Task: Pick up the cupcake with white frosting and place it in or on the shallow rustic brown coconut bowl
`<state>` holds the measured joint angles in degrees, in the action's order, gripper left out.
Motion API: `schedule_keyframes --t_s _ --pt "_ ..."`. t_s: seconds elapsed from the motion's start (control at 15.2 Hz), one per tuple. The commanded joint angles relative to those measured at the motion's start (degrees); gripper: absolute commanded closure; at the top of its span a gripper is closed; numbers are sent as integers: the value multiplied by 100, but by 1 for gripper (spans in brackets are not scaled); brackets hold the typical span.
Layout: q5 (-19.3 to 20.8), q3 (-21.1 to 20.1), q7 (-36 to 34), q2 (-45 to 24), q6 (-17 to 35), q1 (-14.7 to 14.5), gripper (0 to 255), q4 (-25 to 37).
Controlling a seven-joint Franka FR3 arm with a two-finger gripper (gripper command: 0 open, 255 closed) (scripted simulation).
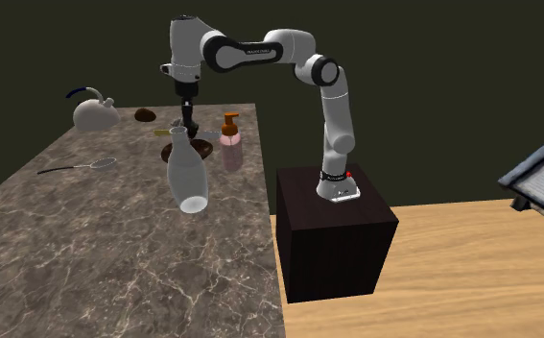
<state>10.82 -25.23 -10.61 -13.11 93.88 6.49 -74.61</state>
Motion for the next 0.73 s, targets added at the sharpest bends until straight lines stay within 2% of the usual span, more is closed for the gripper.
schedule_keyframes --t_s 0.0,0.53,0.66 --pt "-34 6 5 73 187 38 255 -247" --pt "-102 27 -19 245 879 127 255 -1095" --pt "-103 27 -19 245 879 127 255 -1096"
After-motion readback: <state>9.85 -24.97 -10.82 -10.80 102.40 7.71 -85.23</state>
